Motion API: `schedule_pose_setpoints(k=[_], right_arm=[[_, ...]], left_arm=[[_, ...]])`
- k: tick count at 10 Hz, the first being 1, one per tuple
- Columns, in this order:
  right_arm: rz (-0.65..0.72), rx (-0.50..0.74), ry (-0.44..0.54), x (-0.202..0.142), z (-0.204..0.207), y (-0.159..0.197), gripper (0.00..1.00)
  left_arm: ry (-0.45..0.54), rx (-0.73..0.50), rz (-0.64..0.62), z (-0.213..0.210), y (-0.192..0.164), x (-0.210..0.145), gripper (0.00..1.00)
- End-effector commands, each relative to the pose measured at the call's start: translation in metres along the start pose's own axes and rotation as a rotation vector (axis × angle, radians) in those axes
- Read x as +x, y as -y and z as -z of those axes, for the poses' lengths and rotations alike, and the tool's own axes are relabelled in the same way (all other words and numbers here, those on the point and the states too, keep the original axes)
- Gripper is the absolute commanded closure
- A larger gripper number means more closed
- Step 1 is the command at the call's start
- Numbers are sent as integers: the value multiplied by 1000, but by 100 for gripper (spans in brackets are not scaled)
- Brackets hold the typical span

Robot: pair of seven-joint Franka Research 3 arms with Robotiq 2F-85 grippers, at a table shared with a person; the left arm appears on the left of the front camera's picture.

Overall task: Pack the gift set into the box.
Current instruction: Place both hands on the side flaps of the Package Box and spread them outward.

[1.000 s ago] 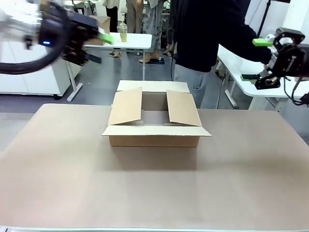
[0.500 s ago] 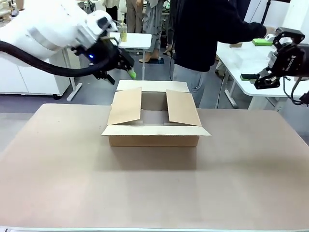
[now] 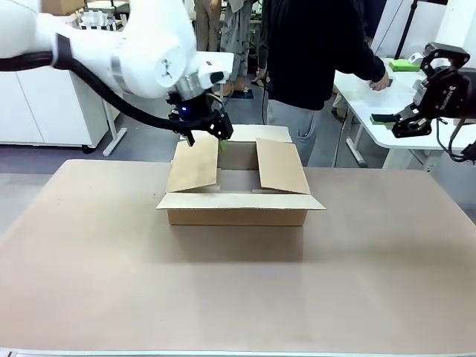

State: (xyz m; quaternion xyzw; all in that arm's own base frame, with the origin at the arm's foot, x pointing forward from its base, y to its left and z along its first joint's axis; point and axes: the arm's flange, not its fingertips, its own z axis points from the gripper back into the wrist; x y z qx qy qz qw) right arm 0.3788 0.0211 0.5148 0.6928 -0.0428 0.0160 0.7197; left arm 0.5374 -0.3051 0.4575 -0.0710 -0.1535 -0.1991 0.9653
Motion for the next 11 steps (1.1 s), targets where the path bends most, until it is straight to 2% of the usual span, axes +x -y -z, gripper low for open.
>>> schedule_pose_setpoints(k=[1, 2, 3, 6, 7, 8, 9, 11], right_arm=[[-17, 27, 9, 1, 2, -2, 0], [-17, 27, 9, 1, 2, -2, 0], [-17, 27, 9, 1, 2, -2, 0], [-17, 27, 9, 1, 2, -2, 0], [-17, 27, 9, 1, 2, -2, 0], [-17, 27, 9, 1, 2, -2, 0], [-17, 27, 9, 1, 2, -2, 0], [-17, 27, 9, 1, 2, -2, 0]], left_arm=[[-18, 119, -24, 19, 19, 28, 0], [10, -9, 26, 22, 27, 31, 0], [-2, 56, 13, 13, 8, 8, 0], [-2, 56, 13, 13, 8, 8, 0], [3, 54, 18, 20, 15, 19, 0], [-60, 148, -307, 15, 16, 3, 0], [-79, 248, -449, 12, 24, -2, 0], [-78, 313, -493, 15, 39, -4, 0]])
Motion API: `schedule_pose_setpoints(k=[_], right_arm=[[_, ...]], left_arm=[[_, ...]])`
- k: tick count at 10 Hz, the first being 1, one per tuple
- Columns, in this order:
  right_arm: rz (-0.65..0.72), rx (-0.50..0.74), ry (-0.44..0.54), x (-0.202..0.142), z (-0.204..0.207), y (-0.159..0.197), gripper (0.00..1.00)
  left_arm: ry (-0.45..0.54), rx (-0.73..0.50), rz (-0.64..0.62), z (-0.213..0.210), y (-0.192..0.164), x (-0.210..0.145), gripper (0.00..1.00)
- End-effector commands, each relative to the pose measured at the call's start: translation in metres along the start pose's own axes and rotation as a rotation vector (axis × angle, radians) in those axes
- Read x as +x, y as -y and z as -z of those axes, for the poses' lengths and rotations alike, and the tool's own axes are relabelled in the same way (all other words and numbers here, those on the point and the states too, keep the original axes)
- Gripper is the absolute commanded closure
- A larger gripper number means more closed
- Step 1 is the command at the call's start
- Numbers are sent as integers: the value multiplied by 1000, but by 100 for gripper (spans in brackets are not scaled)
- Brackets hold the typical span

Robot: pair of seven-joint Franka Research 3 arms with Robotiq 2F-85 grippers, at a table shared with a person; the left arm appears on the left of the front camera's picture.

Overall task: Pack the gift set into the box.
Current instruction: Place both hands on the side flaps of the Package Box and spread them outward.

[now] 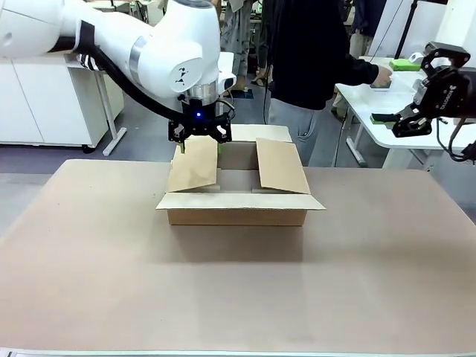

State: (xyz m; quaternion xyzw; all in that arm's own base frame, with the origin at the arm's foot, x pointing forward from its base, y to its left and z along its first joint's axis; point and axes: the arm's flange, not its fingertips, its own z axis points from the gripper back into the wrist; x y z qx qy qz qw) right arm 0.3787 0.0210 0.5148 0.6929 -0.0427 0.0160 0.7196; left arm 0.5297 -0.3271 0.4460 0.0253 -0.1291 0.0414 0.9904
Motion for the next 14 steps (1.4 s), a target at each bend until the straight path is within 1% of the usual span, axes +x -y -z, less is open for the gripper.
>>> schedule_pose_setpoints(k=[1, 2, 4, 5, 6, 9, 14], right_arm=[[-17, 27, 9, 1, 2, -2, 0], [-17, 27, 9, 1, 2, -2, 0], [-17, 27, 9, 1, 2, -2, 0], [-17, 27, 9, 1, 2, -2, 0], [-17, 27, 9, 1, 2, -2, 0], [-17, 27, 9, 1, 2, -2, 0], [-17, 27, 9, 1, 2, -2, 0]], left_arm=[[-11, 51, -38, 1, 17, -4, 0], [-21, 53, -7, 5, 22, 1, 0], [-56, 106, 15, 14, 32, 15, 0], [-85, 160, 22, 20, 36, 21, 0], [-92, 207, 6, 25, 41, 24, 0], [-84, 322, 2, 24, 45, 21, 0], [-44, 438, -26, 2, 30, 14, 0]])
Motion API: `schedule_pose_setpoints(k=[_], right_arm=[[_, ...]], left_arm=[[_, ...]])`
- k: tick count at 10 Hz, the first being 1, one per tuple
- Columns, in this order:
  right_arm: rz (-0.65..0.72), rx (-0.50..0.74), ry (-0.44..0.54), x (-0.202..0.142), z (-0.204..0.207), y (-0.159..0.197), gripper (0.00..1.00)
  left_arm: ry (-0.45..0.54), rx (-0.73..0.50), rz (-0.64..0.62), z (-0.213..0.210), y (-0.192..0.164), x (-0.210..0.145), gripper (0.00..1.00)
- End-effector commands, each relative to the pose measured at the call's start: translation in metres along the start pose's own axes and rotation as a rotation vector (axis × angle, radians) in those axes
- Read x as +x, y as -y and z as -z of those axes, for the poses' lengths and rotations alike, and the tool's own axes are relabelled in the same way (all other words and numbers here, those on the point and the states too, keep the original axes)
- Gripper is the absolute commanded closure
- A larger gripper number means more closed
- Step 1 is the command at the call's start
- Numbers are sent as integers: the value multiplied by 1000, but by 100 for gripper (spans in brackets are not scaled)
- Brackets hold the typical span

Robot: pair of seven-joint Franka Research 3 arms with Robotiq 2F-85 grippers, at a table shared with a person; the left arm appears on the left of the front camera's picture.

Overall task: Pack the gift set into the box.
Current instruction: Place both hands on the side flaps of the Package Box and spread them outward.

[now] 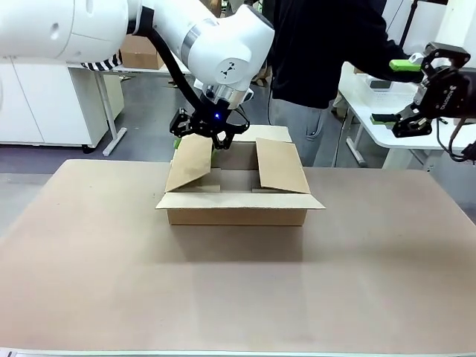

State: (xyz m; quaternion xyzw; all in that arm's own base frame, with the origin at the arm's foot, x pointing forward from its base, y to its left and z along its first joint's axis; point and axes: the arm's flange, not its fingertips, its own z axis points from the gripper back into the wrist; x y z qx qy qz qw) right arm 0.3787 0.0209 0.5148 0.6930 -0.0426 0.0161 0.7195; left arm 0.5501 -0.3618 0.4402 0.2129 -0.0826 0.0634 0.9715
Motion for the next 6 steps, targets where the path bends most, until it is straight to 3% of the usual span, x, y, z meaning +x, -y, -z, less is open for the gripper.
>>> schedule_pose_setpoints(k=[1, 6], right_arm=[[-17, 27, 9, 1, 2, -2, 0], [-17, 27, 9, 1, 2, -2, 0]], left_arm=[[26, 66, -34, -5, -15, -1, 0], [78, 62, -126, -22, -58, -6, 0]])
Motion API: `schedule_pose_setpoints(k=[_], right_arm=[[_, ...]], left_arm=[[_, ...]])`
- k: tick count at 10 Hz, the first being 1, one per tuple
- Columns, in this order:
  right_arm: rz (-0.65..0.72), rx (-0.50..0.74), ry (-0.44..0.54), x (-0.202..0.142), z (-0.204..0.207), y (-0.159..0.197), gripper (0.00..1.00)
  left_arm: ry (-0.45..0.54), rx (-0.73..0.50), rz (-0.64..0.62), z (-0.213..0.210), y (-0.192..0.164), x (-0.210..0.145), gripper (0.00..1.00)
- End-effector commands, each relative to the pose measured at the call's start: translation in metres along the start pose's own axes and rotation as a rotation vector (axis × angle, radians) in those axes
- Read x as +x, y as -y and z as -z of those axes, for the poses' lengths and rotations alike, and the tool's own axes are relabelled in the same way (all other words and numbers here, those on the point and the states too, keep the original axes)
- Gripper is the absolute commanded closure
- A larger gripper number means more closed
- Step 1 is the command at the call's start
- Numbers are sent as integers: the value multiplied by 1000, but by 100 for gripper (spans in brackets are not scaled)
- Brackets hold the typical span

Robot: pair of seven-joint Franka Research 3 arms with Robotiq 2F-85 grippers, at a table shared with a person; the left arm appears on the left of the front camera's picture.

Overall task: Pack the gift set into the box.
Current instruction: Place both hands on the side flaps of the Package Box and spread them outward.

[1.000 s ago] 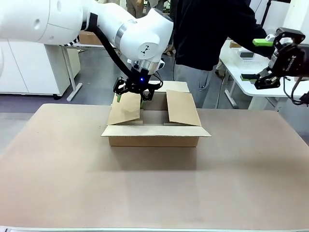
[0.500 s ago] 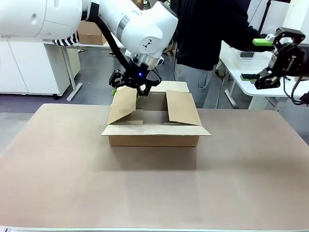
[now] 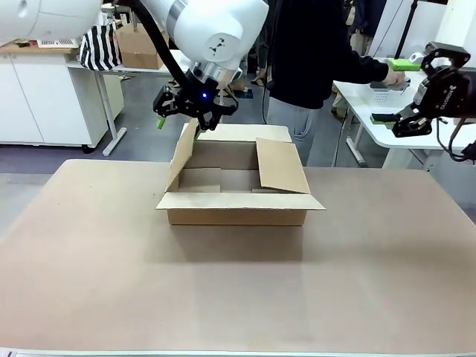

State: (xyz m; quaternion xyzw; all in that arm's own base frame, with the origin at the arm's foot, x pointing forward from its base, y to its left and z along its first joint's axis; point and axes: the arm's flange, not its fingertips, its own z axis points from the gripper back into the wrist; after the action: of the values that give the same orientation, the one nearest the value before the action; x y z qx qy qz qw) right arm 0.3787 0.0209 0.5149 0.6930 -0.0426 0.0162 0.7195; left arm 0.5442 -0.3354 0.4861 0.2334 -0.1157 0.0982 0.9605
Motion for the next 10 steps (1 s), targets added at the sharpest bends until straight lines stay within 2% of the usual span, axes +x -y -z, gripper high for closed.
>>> schedule_pose_setpoints(k=[1, 4, 10], right_arm=[[-17, 26, 9, 1, 2, -2, 0], [-17, 26, 9, 1, 2, -2, 0], [-17, 26, 9, 1, 2, -2, 0]], left_arm=[[17, -14, -63, 12, -30, -9, 0], [-29, -115, -86, 33, -69, -2, 0], [-89, -368, -108, 93, -147, -17, 0]])
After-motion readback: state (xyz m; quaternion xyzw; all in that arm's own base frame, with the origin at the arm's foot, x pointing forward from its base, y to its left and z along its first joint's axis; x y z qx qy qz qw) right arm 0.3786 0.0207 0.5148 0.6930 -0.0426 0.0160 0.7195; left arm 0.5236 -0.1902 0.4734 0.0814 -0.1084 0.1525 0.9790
